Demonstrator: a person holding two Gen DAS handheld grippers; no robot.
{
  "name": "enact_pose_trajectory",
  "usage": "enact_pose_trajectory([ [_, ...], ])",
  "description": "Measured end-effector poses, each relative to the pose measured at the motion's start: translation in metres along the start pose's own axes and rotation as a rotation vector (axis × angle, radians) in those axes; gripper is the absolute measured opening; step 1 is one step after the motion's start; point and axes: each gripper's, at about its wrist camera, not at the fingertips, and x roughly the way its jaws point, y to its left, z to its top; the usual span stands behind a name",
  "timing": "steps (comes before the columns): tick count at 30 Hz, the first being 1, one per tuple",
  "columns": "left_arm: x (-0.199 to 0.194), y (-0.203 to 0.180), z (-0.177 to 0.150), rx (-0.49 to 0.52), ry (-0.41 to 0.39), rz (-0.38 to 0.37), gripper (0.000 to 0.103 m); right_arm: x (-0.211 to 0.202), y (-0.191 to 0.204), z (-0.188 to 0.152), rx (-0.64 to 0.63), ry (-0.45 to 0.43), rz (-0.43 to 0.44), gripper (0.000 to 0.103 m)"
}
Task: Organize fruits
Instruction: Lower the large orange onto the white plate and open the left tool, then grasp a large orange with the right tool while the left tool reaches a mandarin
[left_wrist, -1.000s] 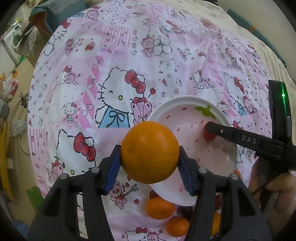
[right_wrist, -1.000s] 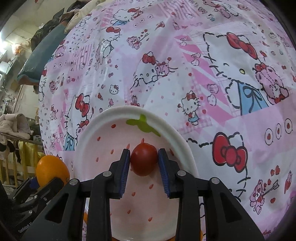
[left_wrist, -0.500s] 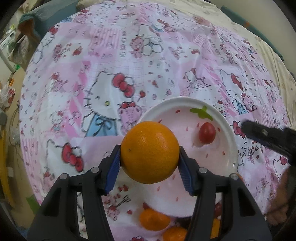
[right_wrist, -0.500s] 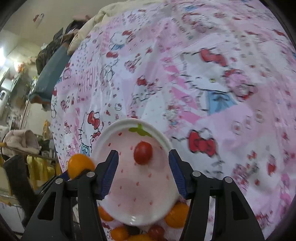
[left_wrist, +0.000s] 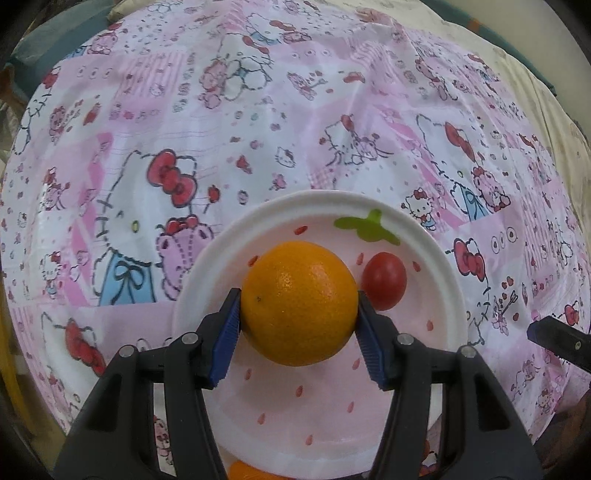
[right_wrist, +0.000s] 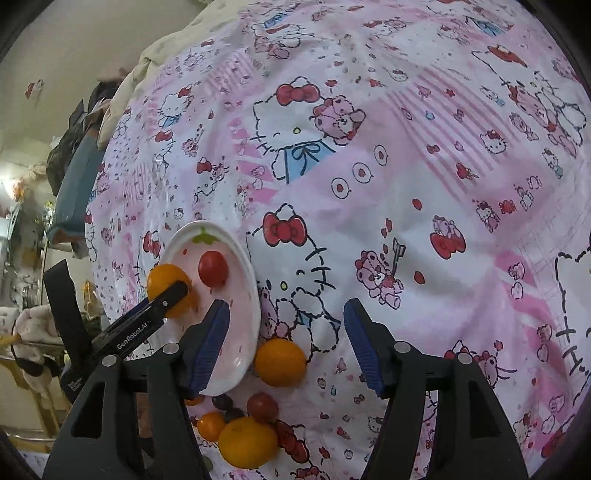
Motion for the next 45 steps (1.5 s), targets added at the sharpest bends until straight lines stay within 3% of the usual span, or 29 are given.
enact_pose_trajectory([
  [11,0.008,-0.001,0.001,-0.004,-0.006,0.012,0.061,-0.001,0.000,0.002,-0.013,-0.004,0.011,0.067],
  [15,0.004,0.003,-0.001,-0.021,-0.020,0.007,0.096,0.001,0.006,0.003,-0.028,-0.005,0.014,0.067],
  [16,0.003,0.002,-0.002,-0.014,-0.018,0.003,0.097,0.000,0.007,0.003,-0.031,-0.005,0.017,0.067],
  [21,-0.012,0.005,-0.010,0.002,-0.039,-0.003,0.097,-0.004,0.016,0.003,-0.064,-0.013,0.026,0.067],
  [31,-0.079,0.023,-0.037,-0.036,-0.122,-0.015,0.097,-0.020,0.027,-0.008,-0.089,-0.023,0.055,0.067],
  [37,-0.110,0.038,-0.071,-0.051,-0.169,0.012,0.097,-0.019,0.028,-0.038,-0.104,0.024,0.066,0.067],
  [45,-0.131,0.067,-0.121,-0.182,-0.160,0.011,0.097,-0.003,0.035,-0.090,-0.155,0.126,0.067,0.067],
])
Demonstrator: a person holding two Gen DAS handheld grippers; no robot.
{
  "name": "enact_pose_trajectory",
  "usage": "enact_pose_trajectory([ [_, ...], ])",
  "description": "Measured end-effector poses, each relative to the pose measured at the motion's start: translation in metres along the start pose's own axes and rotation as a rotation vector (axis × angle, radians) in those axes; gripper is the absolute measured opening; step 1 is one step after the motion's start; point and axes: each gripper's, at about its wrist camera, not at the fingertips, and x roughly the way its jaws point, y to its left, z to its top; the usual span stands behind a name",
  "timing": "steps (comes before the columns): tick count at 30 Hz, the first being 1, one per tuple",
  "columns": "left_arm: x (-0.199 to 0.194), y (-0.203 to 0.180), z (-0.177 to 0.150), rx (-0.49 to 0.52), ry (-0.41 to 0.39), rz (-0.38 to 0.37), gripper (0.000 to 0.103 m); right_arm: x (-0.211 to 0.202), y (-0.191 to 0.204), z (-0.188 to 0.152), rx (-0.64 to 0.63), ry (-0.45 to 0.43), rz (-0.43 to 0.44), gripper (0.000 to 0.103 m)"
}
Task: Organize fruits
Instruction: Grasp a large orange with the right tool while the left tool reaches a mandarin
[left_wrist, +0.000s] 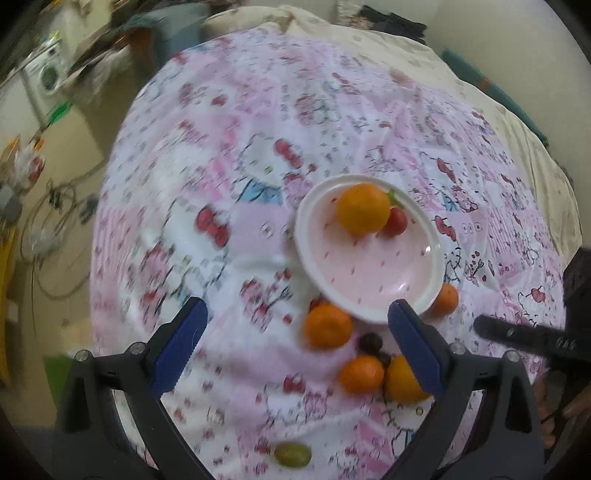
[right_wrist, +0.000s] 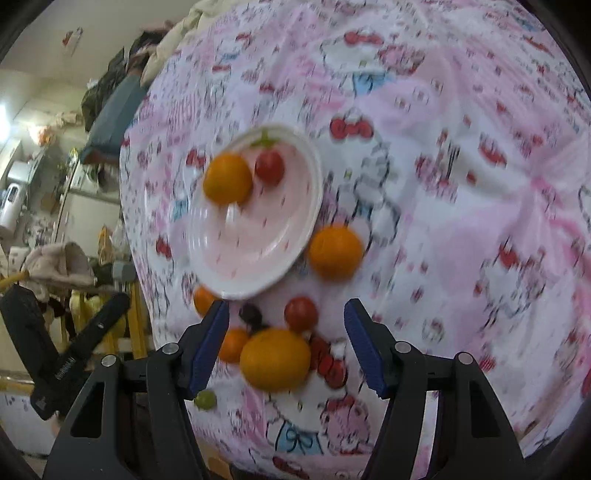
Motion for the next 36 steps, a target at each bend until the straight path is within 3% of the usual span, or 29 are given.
enact_pose_trajectory([
  [8,0.004,0.022,-0.040,-0.128,0.077,-0.018,0.097,0.039,0.014,-0.032,-0.049,0.121,-0.029,0.067],
  [17,0.012,0.023,-0.035,-0.152,0.059,0.025,0.097,0.070,0.029,-0.042,-0.137,0.150,-0.098,0.074],
  [19,0.015,0.023,-0.034,-0.158,0.070,0.010,0.097,0.073,0.030,-0.042,-0.145,0.145,-0.114,0.074],
  [23,0.018,0.015,-0.034,-0.136,0.083,-0.025,0.097,0.074,0.034,-0.044,-0.189,0.140,-0.140,0.064],
  [29,0.019,0.004,-0.033,-0.102,0.080,-0.034,0.097,0.066,0.030,-0.042,-0.182,0.138,-0.103,0.061],
  [36,0.039,-0.009,-0.045,-0.075,0.170,-0.075,0.095,0.024,0.018,-0.030,-0.118,0.017,-0.033,0.061],
])
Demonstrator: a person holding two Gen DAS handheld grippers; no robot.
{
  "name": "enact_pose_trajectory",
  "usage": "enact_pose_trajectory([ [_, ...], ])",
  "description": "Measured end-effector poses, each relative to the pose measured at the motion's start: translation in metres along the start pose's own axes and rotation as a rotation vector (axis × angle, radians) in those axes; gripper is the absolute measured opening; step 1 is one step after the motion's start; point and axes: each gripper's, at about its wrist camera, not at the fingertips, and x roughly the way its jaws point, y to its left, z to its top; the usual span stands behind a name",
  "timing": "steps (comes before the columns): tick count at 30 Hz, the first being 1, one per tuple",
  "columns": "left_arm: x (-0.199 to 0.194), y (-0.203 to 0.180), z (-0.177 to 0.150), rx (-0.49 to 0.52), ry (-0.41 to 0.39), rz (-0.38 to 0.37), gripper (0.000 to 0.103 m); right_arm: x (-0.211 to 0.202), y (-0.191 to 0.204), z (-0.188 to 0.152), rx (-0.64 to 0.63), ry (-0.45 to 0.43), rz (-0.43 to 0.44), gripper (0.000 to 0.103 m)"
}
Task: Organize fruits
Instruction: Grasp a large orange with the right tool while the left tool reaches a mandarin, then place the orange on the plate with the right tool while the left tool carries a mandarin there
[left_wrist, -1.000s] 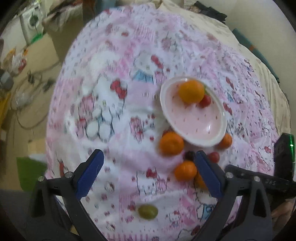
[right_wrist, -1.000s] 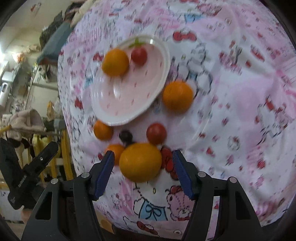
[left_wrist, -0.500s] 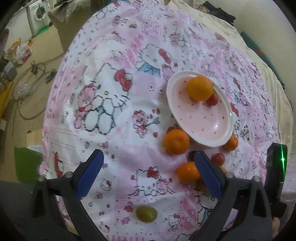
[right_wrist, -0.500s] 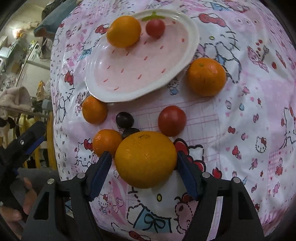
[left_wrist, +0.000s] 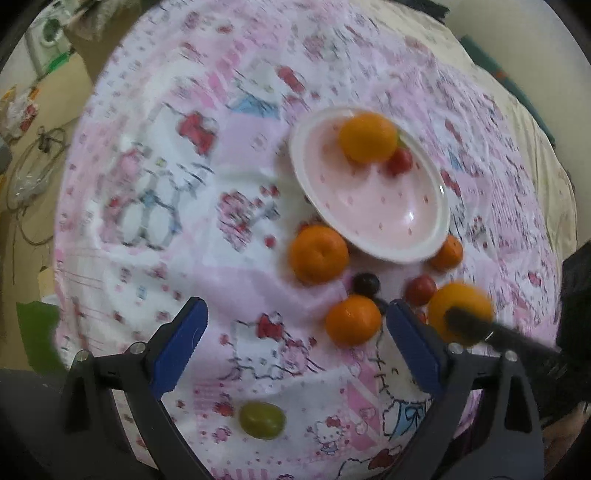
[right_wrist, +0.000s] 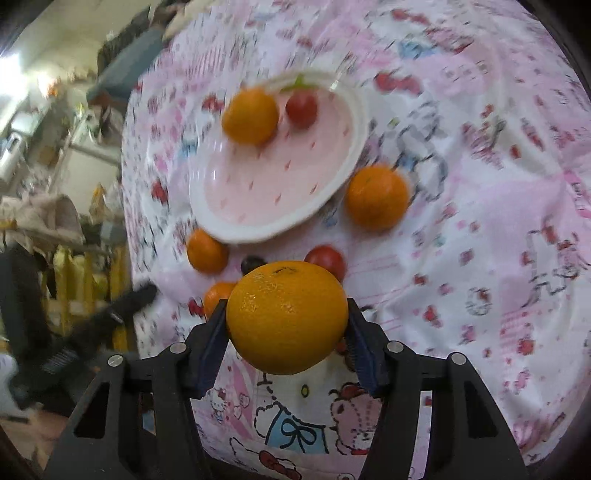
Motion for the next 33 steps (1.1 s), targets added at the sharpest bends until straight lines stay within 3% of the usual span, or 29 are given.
enact_pose_trajectory([
  [5,0.019,-0.025,-0.009,0.057,0.078,-0.030,0.095,-0.023,-0.017,0.005,0.067,-0.067,0.013,0.061],
  [11,0.036,-0.052,-0.011,0.121,0.116,-0.011,0.082,-0.035,-0.037,0.010,0.125,-0.091,0.018,0.061],
  [14,0.044,-0.057,-0.010,0.130,0.140,0.006,0.070,-0.038,-0.043,0.011,0.143,-0.099,0.017,0.061],
  [16,0.049,-0.060,-0.011,0.148,0.151,0.033,0.050,-0.040,-0.047,0.012,0.152,-0.105,0.018,0.061],
  [18,0.051,-0.060,-0.011,0.159,0.145,0.084,0.037,-0.043,-0.050,0.011,0.161,-0.110,0.020,0.061],
  [23,0.047,-0.053,-0.009,0.152,0.141,0.071,0.036,-0.047,-0.052,0.010,0.166,-0.115,0.029,0.061],
  [33,0.016,-0.040,-0.007,0.155,0.043,0.060,0.036,-0.043,-0.039,0.016,0.146,-0.115,0.037,0.061],
])
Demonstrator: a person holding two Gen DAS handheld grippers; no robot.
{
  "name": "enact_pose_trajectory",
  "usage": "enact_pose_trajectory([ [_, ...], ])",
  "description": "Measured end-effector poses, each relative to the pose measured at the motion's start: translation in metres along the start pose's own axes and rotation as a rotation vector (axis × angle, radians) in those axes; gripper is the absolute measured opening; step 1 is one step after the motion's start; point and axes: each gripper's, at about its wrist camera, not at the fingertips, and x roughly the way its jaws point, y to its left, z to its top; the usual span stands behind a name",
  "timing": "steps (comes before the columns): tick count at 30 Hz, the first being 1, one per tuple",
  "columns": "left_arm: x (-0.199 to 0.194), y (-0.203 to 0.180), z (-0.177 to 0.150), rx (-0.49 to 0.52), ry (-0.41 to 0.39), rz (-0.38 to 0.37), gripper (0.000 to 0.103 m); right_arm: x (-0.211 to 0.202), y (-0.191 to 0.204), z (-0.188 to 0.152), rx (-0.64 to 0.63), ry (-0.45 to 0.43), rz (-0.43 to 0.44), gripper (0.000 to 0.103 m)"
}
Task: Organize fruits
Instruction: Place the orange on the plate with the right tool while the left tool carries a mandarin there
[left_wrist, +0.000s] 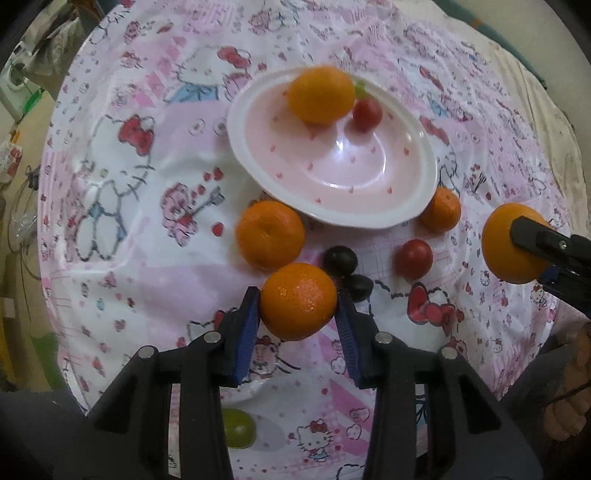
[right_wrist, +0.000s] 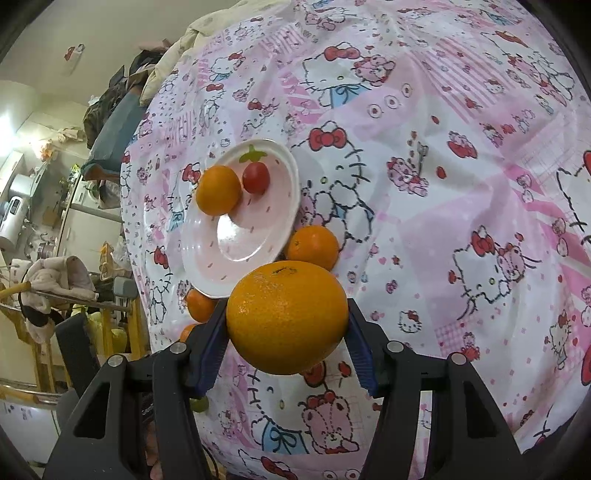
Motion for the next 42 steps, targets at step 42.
enact_pose_trajectory([
  [42,0.019,0.032,0.114,0.054,-0.066,0.034,0.036,0.128,0.061,0.096,-0.219,0.156,-0.139,0.063],
])
